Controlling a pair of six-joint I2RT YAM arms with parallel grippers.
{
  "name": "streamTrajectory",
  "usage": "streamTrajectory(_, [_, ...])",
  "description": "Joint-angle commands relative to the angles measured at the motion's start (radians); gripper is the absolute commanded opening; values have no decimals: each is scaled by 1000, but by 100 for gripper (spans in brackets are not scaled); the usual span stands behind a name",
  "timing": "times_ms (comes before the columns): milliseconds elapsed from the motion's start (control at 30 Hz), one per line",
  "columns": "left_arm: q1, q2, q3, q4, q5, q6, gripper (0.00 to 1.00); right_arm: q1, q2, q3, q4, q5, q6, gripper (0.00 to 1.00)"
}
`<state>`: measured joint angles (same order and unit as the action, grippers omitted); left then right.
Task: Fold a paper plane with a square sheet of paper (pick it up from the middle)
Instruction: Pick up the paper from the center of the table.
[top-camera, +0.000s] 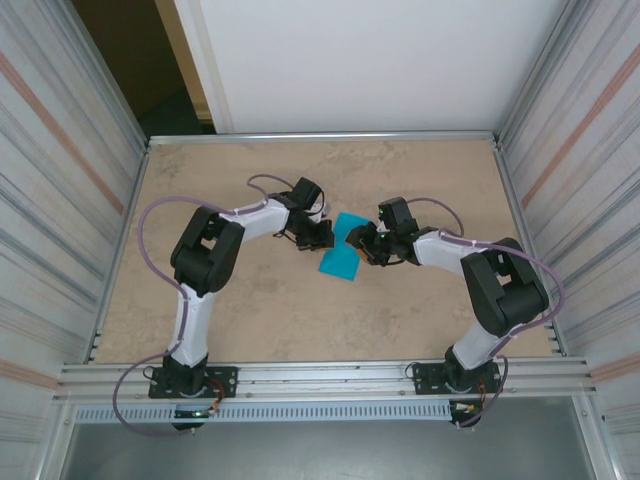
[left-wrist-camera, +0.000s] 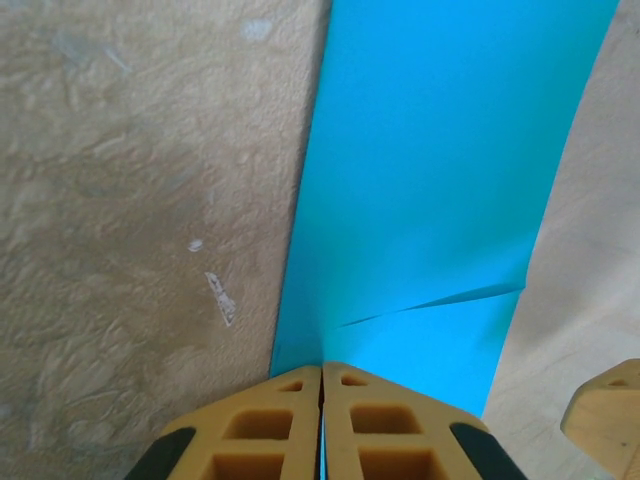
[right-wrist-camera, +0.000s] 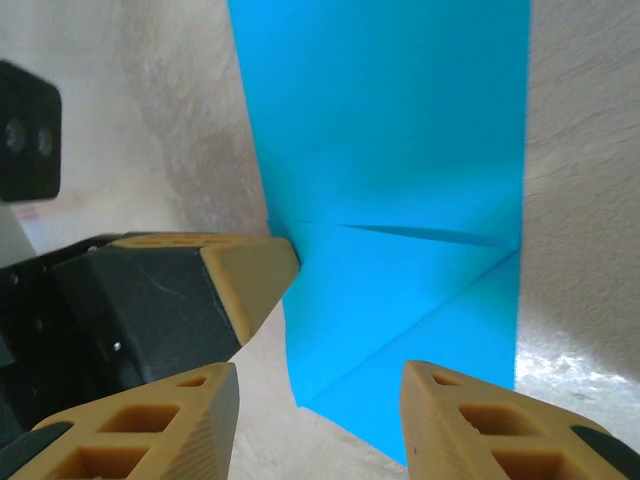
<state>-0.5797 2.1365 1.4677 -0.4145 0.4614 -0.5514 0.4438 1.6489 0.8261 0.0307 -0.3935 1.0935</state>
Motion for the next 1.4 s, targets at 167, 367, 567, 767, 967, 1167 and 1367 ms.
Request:
streamTrajectory(167, [15, 18, -55, -18, -28, -76, 8, 0, 42, -22, 15, 37, 107, 44])
streamTrajectory(367, [19, 8, -78, -15, -19, -113, 8, 4, 67, -14, 45, 27, 119, 39])
streamTrajectory(567, [22, -6, -92, 2, -4, -142, 7, 4, 90, -7, 44, 28, 122, 39])
streamTrajectory(767, [26, -8, -104, 17, 20, -157, 8, 4, 109, -5, 63, 21, 121, 38])
streamTrajectory(967, [29, -11, -109, 17, 24, -158, 8, 5, 118, -5, 97, 17, 116, 31])
streamTrajectory(1167, [30, -13, -115, 19, 23, -160, 8, -3, 129, 0, 98, 23, 112, 30])
streamTrajectory(1367, [31, -15, -116, 19, 24, -160, 8, -8, 138, 3, 108, 22, 107, 30])
